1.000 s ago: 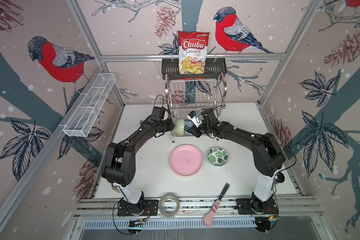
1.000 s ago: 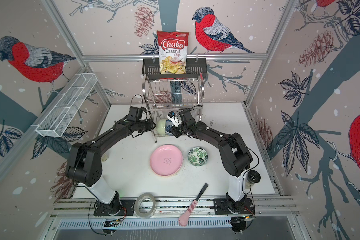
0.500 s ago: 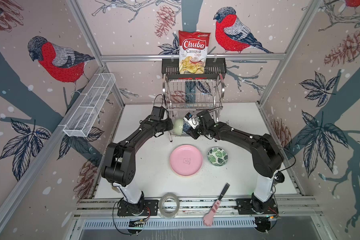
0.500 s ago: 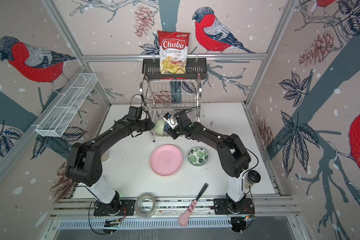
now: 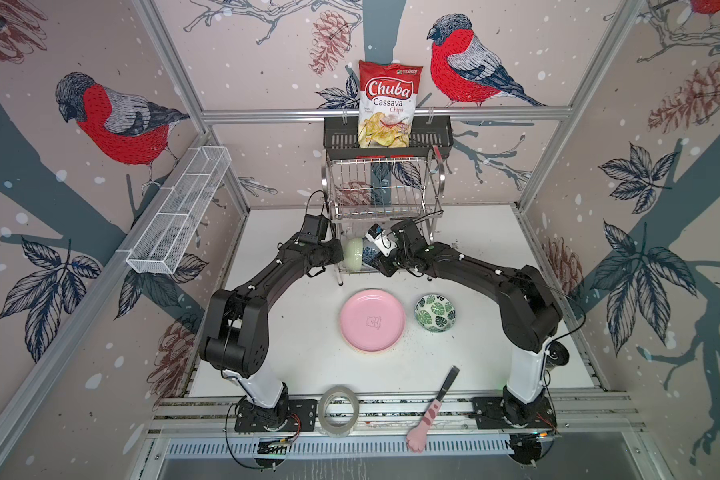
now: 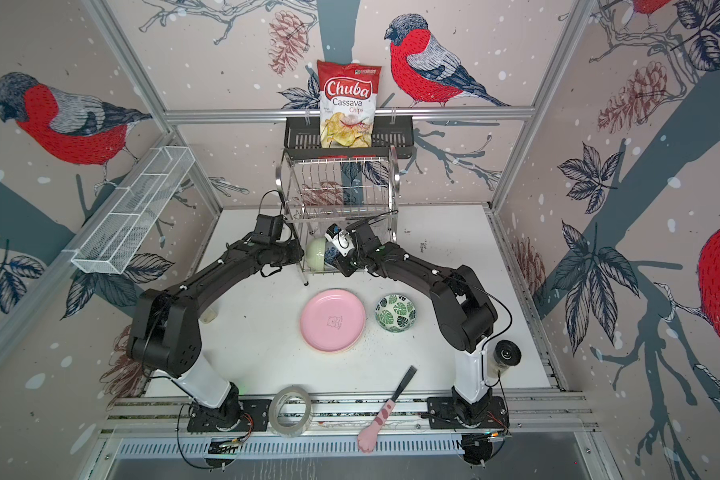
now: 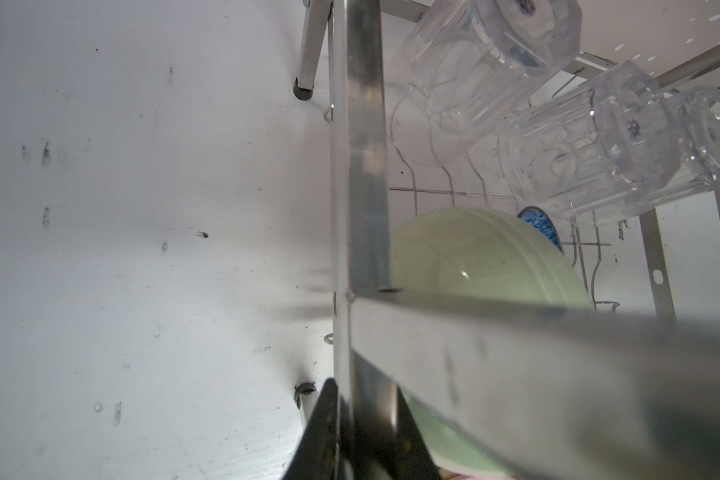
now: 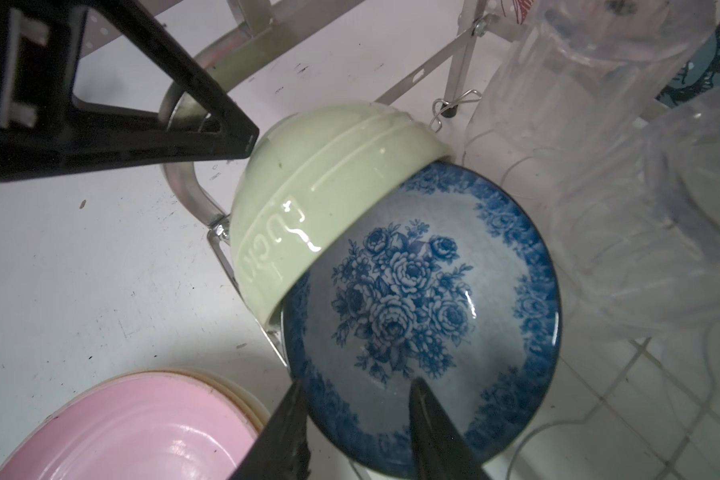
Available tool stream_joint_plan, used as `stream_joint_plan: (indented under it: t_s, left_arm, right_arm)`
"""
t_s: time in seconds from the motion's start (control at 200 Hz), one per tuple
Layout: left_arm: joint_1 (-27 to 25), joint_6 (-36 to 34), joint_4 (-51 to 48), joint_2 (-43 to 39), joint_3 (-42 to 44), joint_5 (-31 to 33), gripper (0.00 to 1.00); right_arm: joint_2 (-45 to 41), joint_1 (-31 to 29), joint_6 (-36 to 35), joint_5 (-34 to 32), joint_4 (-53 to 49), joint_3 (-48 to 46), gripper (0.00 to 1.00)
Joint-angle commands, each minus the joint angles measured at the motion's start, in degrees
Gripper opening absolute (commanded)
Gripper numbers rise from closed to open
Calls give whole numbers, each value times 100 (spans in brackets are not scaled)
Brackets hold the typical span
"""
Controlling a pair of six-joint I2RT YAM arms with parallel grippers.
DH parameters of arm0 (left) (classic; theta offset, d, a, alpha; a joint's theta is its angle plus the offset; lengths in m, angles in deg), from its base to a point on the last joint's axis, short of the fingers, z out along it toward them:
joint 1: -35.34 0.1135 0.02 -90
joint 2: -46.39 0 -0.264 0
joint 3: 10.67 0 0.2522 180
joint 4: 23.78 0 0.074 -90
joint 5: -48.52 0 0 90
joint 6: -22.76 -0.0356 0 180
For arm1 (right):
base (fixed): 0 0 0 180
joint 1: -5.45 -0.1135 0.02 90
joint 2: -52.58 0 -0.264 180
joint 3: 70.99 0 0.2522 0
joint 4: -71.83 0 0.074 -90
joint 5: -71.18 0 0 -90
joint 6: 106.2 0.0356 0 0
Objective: Unload the mixed dishes from the dish rack
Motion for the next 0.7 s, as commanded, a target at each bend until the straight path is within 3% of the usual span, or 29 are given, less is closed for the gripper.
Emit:
stream_joint_plan:
  t_s: [0.0,0.515,0.695]
  left_arm:
    - [-135,190,129,-63,-38,-711,17]
    - [-176,183,83,-27,-86,-658,16]
    - [-181,158,70,-25,-84,-611,16]
  right_arm:
    - [-91,54,59,534,132,-136,44]
    - [-553,584,1071,2239,1521,-1468,46]
    - [-767,584,1082,2225,1531,-1546,46]
